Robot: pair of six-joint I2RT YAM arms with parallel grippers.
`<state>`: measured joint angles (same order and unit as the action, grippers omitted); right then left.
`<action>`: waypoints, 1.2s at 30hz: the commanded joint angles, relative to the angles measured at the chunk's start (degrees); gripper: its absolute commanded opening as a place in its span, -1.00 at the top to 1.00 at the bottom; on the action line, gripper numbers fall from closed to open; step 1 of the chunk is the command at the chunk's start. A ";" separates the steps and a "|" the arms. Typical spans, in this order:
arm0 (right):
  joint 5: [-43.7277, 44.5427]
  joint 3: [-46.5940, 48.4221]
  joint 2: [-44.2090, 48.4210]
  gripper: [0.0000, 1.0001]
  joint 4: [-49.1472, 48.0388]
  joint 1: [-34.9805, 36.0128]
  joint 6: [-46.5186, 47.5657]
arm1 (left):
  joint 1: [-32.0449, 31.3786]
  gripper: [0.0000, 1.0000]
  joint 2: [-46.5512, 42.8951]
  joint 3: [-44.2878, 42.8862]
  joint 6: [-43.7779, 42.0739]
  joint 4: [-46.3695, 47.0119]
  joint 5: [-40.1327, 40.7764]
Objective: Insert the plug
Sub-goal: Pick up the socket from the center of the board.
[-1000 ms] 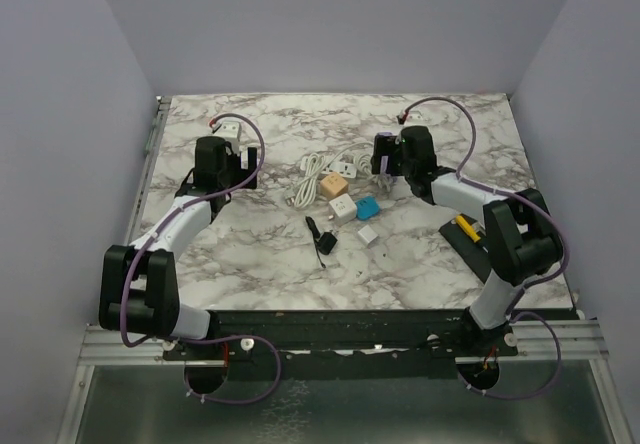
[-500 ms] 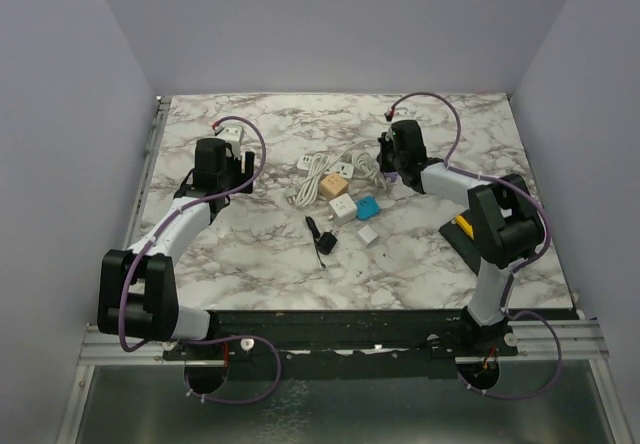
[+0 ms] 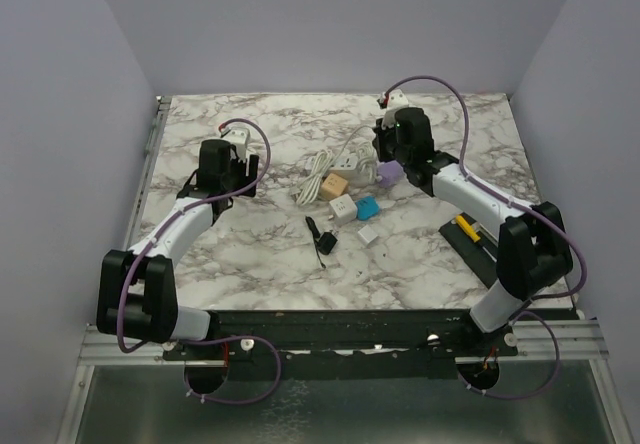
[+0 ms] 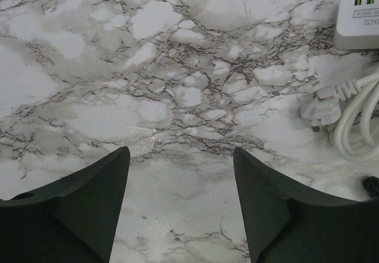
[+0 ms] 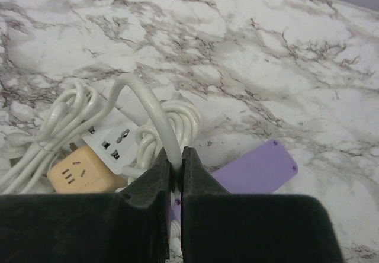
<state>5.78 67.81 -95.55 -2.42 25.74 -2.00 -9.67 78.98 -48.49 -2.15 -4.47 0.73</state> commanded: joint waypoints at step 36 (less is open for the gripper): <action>5.59 -15.75 15.04 0.94 3.30 4.71 -3.64 | -18.91 -0.87 23.34 -20.86 -11.86 -3.68 -3.35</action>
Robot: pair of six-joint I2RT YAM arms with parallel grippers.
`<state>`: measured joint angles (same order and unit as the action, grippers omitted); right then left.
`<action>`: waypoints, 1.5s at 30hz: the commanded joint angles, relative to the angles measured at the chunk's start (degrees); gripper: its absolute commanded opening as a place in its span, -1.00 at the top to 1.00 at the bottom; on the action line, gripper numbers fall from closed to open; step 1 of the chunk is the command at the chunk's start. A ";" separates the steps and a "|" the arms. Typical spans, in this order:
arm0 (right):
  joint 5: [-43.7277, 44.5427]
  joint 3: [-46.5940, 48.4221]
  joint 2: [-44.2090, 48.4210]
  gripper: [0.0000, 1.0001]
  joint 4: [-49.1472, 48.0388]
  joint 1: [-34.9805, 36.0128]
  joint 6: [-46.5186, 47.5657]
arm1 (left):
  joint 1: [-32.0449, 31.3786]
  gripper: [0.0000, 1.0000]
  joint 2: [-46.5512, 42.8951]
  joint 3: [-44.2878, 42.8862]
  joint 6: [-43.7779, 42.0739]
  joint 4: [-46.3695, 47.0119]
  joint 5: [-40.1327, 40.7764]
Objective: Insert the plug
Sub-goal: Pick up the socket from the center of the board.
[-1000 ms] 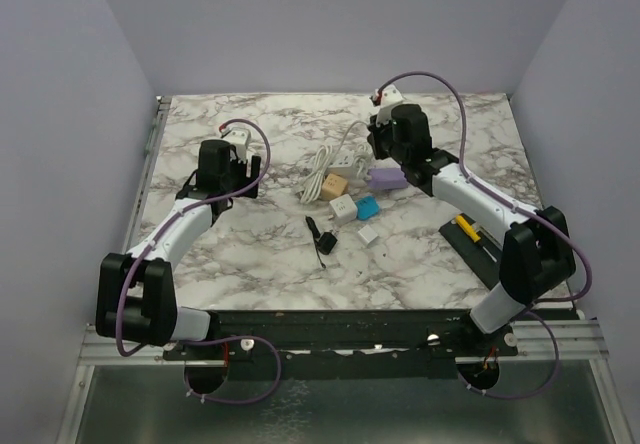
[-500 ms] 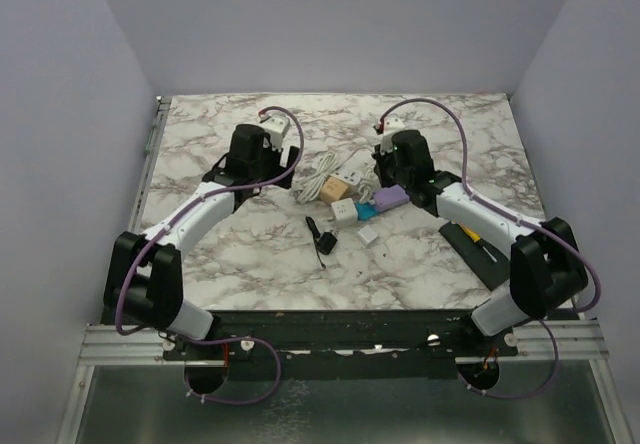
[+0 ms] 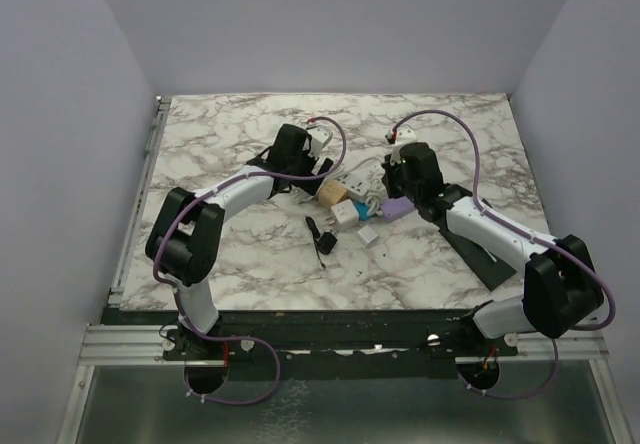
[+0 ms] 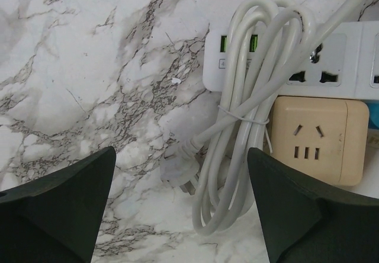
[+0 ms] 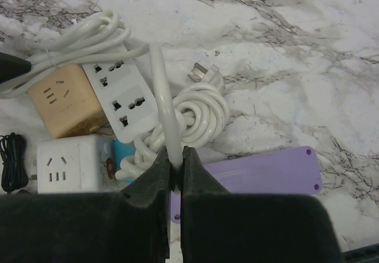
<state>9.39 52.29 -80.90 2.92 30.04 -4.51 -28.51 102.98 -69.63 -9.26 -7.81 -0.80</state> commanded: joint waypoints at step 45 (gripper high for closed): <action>-1.30 7.42 -6.57 0.66 -5.50 0.45 2.83 | 2.86 1.00 -0.52 -5.90 -9.19 -2.63 5.59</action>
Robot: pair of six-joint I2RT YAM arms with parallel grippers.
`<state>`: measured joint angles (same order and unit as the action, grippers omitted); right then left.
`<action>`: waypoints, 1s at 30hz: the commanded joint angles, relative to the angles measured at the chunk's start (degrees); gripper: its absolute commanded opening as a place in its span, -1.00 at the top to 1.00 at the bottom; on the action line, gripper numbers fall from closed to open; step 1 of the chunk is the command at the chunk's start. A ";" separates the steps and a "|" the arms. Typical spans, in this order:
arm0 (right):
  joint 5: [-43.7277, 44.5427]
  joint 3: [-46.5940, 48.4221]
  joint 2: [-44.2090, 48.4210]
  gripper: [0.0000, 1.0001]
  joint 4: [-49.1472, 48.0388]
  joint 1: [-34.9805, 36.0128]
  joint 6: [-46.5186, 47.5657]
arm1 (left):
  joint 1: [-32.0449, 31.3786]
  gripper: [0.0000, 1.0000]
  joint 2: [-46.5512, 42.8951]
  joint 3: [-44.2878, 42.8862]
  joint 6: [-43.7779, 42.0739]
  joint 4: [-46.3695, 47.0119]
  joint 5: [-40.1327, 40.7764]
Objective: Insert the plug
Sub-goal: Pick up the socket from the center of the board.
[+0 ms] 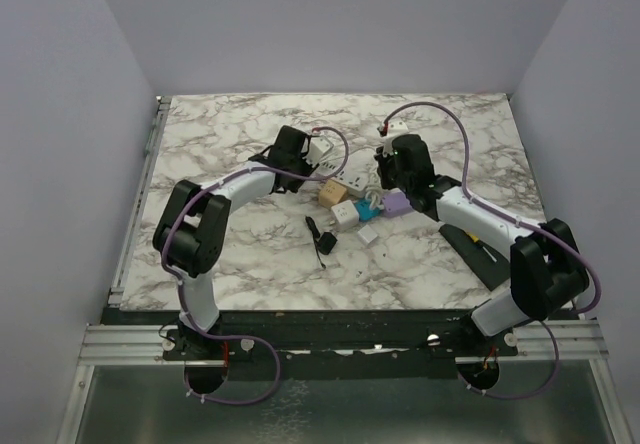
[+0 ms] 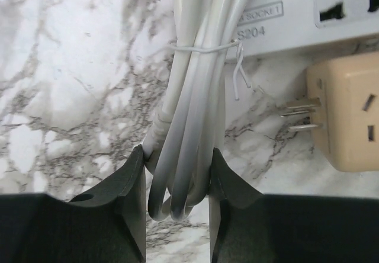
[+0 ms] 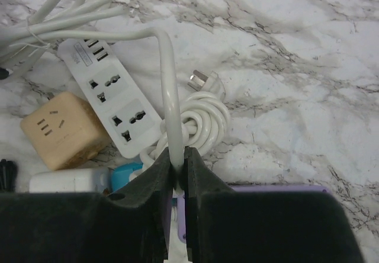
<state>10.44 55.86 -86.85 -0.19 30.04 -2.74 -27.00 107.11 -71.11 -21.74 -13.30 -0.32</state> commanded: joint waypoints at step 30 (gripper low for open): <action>-3.81 -0.89 -4.04 -0.68 -3.22 0.53 -1.50 | 2.42 1.00 -14.46 -29.37 13.16 -3.31 5.46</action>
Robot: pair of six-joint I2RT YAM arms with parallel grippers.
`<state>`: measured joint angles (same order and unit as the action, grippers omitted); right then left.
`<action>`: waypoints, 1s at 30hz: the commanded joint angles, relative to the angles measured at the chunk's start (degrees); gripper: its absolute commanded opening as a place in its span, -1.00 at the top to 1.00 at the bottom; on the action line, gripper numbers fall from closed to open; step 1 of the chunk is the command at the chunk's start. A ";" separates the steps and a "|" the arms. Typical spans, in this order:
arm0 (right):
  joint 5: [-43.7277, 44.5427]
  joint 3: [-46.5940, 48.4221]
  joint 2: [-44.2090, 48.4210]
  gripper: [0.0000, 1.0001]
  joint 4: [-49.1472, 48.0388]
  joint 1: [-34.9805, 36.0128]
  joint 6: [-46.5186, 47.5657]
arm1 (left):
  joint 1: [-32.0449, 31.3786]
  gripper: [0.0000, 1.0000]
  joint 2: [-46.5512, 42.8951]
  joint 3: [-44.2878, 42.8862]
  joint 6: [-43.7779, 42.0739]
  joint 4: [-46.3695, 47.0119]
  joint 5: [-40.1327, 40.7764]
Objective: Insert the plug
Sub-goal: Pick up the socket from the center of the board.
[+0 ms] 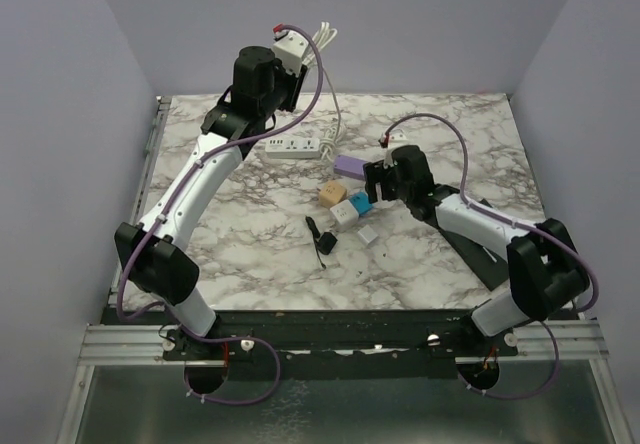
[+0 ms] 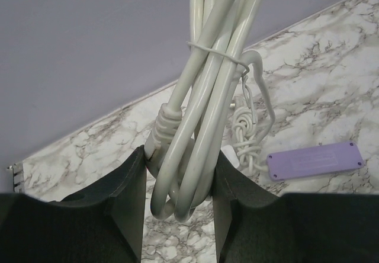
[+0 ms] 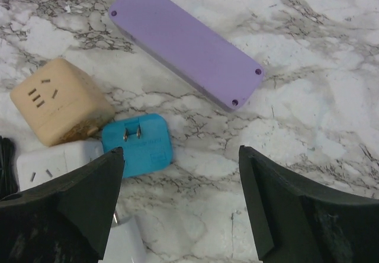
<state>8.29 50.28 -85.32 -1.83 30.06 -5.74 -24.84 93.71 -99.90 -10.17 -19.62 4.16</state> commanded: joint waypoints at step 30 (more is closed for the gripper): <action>-20.05 34.68 -38.43 -0.50 12.62 -3.79 24.30 | 0.35 1.00 -3.24 -0.75 -1.95 0.55 6.36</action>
<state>-8.27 83.90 -122.28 4.60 26.63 19.05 -24.80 92.58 -98.76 -11.86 -22.13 6.83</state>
